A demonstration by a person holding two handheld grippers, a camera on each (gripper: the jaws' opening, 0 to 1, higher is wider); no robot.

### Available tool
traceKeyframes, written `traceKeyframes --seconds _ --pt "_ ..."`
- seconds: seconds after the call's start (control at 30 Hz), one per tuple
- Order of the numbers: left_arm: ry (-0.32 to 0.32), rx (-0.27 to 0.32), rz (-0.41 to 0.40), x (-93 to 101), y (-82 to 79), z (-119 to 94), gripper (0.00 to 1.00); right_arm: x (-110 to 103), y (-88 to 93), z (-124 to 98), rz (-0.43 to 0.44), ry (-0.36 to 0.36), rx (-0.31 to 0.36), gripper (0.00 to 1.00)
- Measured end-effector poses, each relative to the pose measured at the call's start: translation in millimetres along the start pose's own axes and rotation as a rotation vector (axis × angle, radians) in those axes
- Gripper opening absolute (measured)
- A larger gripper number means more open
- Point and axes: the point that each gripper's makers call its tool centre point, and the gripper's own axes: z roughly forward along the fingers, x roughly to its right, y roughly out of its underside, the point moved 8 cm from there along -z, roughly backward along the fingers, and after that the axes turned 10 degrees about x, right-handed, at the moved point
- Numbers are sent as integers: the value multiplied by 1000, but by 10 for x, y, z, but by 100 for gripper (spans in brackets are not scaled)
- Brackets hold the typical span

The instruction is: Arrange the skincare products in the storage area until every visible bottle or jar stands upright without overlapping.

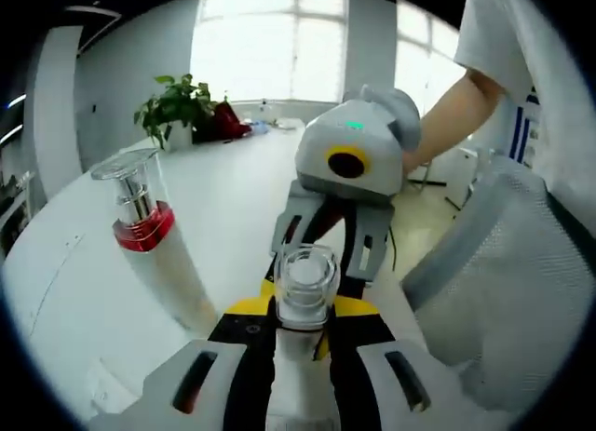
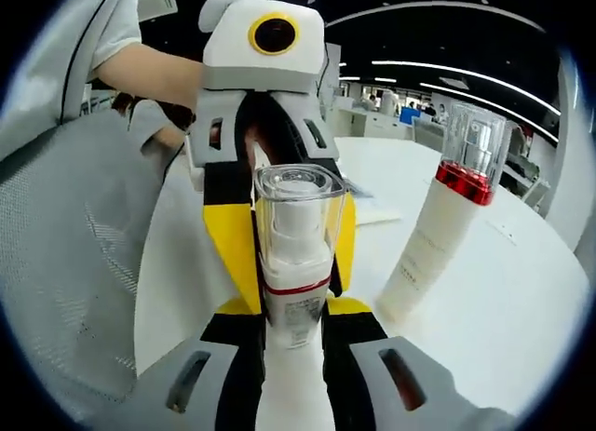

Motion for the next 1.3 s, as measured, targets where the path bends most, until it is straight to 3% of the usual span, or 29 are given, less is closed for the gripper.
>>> traceKeyframes --seconds 0.3,0.47,0.73,1.3 --pt "-11 54 -42 -99 11 -10 16 91 15 4 22 23 10 23" --pt "-80 88 -77 -170 17 -88 24 212 41 -20 28 28 8 22" --pt "-153 92 -95 -237 75 -197 21 346 36 3 29 5 12 22" --pt "-182 92 -97 -305 85 -129 19 523 38 44 22 -46 12 22"
